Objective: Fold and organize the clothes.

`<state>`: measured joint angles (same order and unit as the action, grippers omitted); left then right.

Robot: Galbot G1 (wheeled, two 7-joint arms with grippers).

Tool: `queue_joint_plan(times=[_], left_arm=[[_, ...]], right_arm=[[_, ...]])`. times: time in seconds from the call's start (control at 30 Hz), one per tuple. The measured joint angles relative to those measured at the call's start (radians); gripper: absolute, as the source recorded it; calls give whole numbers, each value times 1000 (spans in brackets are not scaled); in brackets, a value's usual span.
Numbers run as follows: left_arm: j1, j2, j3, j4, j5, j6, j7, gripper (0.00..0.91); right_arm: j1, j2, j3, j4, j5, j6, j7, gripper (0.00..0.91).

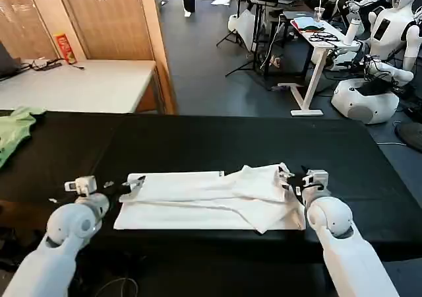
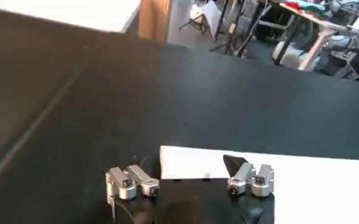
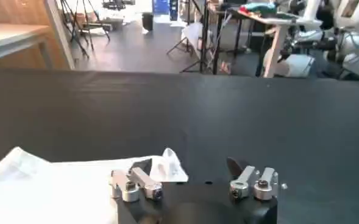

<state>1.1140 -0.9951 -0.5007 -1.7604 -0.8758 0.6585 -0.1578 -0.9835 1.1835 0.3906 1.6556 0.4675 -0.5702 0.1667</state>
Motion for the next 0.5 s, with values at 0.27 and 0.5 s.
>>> queue_joint_plan(times=[0.27,0.5], left_arm=[[-16,-15,2,47,11,-19,3,107],[-20,-33,24,54,100,-68,28,10]], right_arm=[[-13,19,-2,-6,-18,10,-6,88],[-28,35,-2,0,-63,39,2,49]])
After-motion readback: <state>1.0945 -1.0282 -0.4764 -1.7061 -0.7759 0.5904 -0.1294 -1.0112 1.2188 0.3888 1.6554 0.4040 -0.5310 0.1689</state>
